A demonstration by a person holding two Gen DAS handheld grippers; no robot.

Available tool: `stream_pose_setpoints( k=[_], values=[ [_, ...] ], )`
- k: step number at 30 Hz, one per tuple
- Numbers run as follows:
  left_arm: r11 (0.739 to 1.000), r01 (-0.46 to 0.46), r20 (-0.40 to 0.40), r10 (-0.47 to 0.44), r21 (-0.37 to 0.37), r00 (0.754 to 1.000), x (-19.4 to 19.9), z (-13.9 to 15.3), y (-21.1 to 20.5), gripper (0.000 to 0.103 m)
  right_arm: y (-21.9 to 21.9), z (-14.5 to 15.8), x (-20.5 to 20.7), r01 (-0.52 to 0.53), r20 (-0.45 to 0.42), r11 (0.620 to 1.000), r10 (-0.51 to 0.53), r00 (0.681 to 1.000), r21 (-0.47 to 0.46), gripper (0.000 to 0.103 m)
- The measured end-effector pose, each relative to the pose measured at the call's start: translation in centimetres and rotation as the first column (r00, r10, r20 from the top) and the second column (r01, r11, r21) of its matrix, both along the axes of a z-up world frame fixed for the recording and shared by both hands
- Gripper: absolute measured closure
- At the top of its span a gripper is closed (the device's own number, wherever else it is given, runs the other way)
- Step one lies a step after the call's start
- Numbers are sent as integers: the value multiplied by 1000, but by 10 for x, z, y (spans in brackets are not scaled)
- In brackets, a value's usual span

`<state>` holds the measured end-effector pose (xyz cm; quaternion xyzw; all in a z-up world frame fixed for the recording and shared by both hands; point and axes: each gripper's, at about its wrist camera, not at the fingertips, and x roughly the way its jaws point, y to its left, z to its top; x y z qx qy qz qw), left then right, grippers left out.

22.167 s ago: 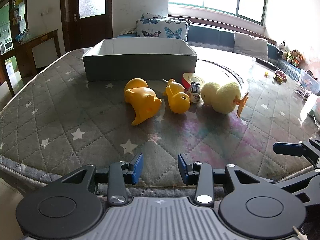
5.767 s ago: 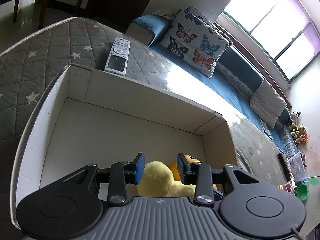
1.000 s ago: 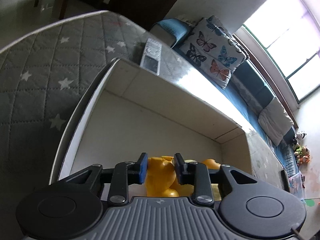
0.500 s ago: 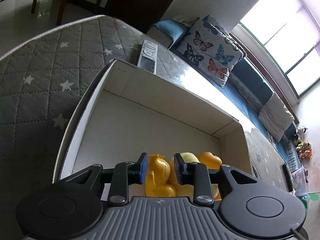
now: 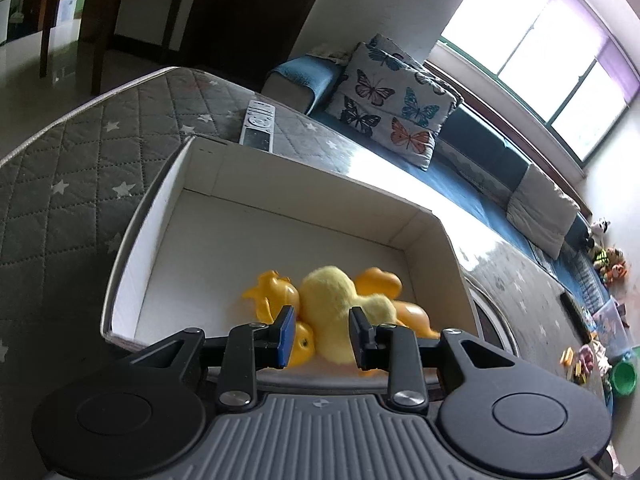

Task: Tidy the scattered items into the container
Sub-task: 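Carry the yellow duck with the left gripper into the box and open it, then move the left gripper down to the small white robot figurine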

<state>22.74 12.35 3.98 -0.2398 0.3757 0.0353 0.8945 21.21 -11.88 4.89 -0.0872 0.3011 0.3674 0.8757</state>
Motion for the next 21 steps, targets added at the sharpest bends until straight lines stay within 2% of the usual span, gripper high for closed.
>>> stream_pose_setpoints(
  k=[4,7,21],
  values=[
    [1000,23,4,-23,14,1000,-9,0,-12,71,-8,-2,-8,18,-6,1000,-18,1000,5,53],
    [998,34,27,-35,55,999,-18,1,-22,71,-15,-2,-14,31,-7,999,-31,1000,10,52],
    [996,81,42,-83,46,996,-50,5,-50,70,-48,-2,-42,93,-9,996,-93,996,17,48]
  ],
)
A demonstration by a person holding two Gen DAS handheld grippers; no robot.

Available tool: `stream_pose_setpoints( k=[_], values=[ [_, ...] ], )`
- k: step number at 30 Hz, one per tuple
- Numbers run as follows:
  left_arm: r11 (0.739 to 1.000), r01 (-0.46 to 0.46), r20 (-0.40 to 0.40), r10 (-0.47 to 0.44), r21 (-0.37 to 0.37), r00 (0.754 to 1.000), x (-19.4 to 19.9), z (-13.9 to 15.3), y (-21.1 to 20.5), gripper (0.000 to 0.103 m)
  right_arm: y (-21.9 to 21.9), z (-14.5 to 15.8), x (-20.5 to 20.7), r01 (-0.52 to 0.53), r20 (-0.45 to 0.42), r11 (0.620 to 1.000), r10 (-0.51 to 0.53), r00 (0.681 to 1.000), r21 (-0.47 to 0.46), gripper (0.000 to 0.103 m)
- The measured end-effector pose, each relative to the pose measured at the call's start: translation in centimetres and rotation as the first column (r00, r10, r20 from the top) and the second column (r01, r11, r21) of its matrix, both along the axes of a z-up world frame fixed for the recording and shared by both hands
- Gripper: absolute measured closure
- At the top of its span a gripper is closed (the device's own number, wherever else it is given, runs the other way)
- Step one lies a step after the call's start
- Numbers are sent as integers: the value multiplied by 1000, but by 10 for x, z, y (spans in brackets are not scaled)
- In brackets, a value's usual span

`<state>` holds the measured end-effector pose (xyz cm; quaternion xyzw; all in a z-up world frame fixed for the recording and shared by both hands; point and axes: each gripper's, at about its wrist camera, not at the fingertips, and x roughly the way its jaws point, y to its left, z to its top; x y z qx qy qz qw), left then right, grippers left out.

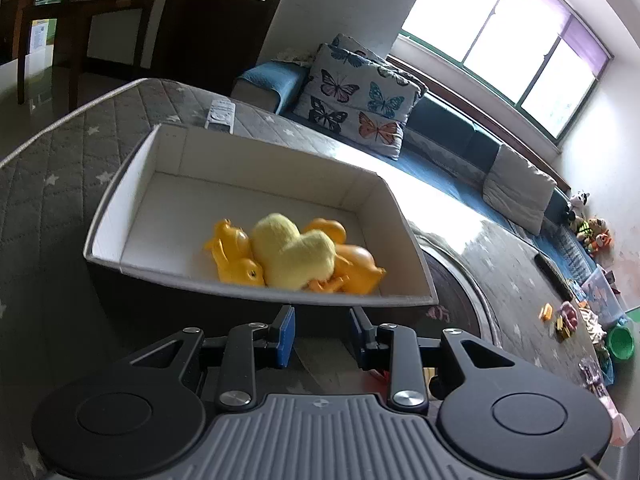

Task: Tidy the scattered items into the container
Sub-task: 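Move the left gripper down to the small white robot figurine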

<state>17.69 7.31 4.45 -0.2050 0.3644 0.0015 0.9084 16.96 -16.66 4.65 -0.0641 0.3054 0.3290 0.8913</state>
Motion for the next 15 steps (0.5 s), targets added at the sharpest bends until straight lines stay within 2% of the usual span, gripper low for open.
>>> stream_pose_setpoints(
  k=[15],
  values=[
    [996,84,-40,-85,-26,996,-16,-13,-41,70,-33,-8,-19,97,-21,995,-97,995,-12,45]
  ],
)
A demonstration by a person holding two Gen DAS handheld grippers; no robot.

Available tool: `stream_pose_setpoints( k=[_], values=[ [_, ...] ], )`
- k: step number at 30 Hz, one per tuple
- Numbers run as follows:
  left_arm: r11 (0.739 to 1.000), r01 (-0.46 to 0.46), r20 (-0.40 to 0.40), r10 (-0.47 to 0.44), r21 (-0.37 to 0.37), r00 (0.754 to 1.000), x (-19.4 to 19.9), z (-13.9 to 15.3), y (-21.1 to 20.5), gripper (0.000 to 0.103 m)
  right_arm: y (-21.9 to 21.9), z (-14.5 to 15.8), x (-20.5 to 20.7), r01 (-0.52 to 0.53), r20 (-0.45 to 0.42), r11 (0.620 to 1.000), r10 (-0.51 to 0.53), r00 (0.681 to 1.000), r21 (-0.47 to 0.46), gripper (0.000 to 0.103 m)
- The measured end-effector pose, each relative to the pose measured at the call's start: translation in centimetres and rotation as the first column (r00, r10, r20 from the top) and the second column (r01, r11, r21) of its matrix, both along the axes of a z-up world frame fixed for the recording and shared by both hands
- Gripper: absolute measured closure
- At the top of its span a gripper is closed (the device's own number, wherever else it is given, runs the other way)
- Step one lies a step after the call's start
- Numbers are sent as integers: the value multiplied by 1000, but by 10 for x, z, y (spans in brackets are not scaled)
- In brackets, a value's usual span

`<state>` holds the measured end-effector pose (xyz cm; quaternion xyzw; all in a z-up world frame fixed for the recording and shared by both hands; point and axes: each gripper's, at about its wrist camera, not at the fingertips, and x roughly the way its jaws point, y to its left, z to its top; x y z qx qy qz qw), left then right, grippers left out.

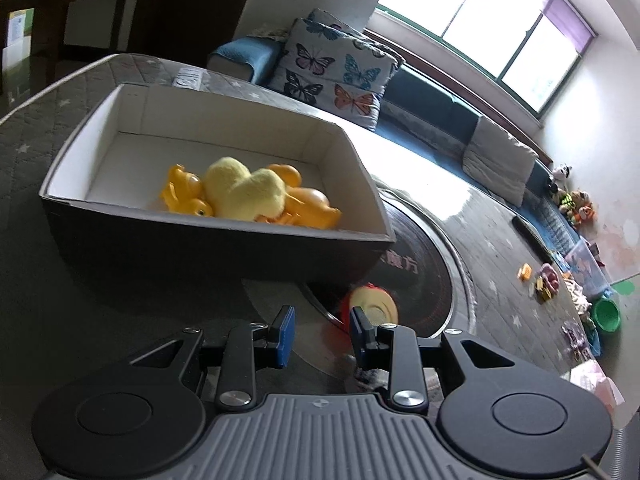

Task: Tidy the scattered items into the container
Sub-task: 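Move the left gripper down to the small white robot figurine, then close the left gripper on the white robot figurine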

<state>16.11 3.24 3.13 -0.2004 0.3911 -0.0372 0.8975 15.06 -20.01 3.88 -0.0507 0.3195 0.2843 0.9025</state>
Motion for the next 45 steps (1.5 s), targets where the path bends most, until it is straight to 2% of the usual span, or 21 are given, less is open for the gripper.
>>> stream_pose_setpoints(
  k=[26,38,45],
  values=[
    [997,74,-39,-75,-31,996,3,-11,-21,70,3,-29,6,25,-81,1000,-26,996,-3,45],
    [993,121,-60,-122,-16,991,13,-16,-36,69,6,-34,8,42,-97,999,-41,994,6,46],
    [990,140,-77,-140,-3,987,18,-22,-39,68,8,-36,11,49,-103,999,-48,994,13,51]
  ],
)
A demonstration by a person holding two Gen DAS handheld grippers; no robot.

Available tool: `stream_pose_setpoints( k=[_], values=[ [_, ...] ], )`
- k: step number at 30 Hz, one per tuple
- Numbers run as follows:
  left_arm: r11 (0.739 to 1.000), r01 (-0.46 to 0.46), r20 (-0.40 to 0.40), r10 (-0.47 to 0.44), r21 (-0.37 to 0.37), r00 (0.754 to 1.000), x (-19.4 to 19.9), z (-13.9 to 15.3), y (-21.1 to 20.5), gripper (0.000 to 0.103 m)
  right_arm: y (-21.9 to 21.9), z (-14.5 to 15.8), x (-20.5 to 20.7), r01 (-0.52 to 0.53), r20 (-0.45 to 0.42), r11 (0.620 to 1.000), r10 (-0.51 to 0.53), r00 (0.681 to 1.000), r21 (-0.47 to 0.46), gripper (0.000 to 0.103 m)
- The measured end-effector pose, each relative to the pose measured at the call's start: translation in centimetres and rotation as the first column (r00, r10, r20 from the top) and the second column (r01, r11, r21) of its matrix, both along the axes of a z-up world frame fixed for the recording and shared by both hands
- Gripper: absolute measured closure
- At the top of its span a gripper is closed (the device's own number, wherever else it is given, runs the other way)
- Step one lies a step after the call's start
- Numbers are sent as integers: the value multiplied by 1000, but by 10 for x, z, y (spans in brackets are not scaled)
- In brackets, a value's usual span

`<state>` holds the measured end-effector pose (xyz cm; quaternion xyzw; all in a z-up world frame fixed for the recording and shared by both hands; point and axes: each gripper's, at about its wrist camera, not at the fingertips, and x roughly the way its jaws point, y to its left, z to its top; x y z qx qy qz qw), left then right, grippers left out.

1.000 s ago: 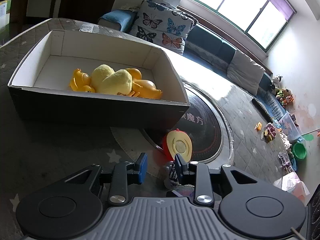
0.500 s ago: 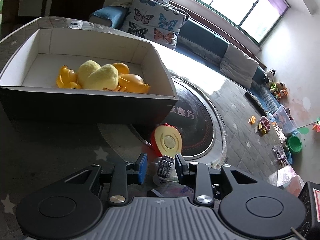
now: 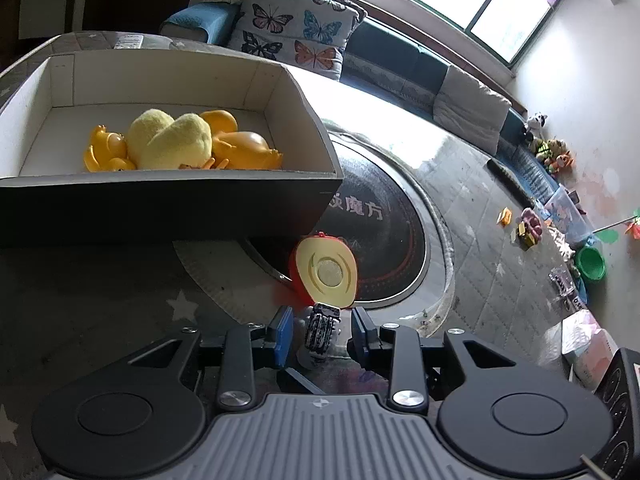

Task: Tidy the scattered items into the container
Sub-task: 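Close the left gripper on the white robot figurine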

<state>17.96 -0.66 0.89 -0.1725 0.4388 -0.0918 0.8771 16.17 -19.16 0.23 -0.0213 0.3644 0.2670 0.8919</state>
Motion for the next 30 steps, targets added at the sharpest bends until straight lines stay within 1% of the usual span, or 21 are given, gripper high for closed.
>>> stream_pose_setpoints(
  k=[9,15,21,23,26,29,30],
  values=[
    [1000,15,-25,-14,12,1000,9,-9,-3,68,2,-4,5,4,-8,1000,-3,1000,15,54],
    [1000,13,-44,-14,-3,999,13,-16,-3,69,3,-7,6,-1,-8,1000,1,1000,24,55],
    [999,9,-58,-12,-38,998,15,-21,1,70,2,-8,5,-7,-9,999,7,1000,35,55],
    [999,10,-63,-13,-47,998,15,-22,2,75,2,-8,3,-9,-8,999,9,1000,37,55],
    [998,5,-64,-8,-58,998,15,-22,5,75,2,-8,5,-11,-8,999,11,1000,36,60],
    [998,-1,-60,-3,-66,998,13,-21,7,77,2,-8,4,-6,-5,999,7,1000,31,67],
    [998,-3,-59,-1,-69,998,13,-21,8,78,2,-8,3,-5,-4,999,6,1000,32,71]
  ],
)
